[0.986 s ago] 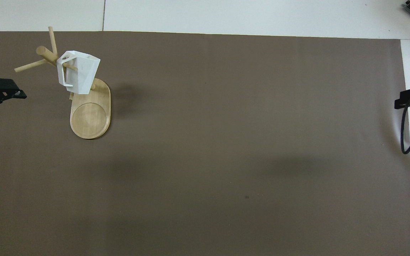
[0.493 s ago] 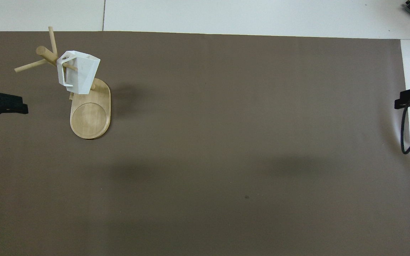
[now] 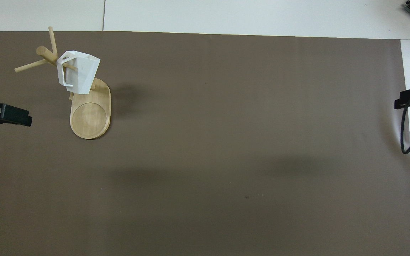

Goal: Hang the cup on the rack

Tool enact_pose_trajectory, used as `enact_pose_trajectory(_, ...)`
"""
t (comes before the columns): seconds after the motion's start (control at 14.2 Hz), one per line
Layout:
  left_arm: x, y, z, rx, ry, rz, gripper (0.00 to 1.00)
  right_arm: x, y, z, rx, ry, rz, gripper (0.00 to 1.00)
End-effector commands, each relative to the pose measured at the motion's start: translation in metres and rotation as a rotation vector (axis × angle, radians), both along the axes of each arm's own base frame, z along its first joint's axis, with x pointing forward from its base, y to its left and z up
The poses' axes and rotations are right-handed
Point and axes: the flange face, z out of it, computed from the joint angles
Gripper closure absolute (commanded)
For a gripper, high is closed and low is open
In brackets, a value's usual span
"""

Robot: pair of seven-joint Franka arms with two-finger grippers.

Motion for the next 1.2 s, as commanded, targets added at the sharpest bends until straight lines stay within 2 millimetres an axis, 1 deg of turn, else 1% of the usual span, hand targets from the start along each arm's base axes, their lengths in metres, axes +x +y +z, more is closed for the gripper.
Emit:
enact_pose_trajectory(0.0,-0.002,-0.016,0.01,0.035,0.001,-0.03,0.0,-0.007,0.0,0.003,-0.001,0.007,0.01,0.0)
enact_pose_trajectory(0.14,-0.002,-0.021,0.008,0.032,-0.007,0.047,0.0,-0.006,0.0,0.002,-0.001,0.01,0.01,0.0)
enact_pose_trajectory(0.28,-0.005,-0.03,0.007,0.033,0.002,0.056,0.0,-0.007,0.0,0.003,-0.001,0.007,0.01,0.0)
enact_pose_trajectory(0.49,-0.004,-0.025,0.013,0.001,-0.012,0.052,0.0,-0.007,0.0,0.002,-0.001,0.008,0.01,0.0)
enact_pose_trajectory(0.7,-0.007,-0.02,0.006,0.003,-0.004,0.059,0.0,-0.006,0.0,0.002,-0.001,0.01,0.01,0.0)
enact_pose_trajectory(0.85,-0.007,-0.024,0.006,0.003,-0.008,0.056,0.0,-0.006,0.0,0.002,-0.001,0.01,0.01,0.0)
enact_pose_trajectory(1.13,-0.006,-0.021,0.006,0.002,-0.01,0.053,0.0,-0.007,0.0,0.003,-0.001,0.007,0.01,0.0)
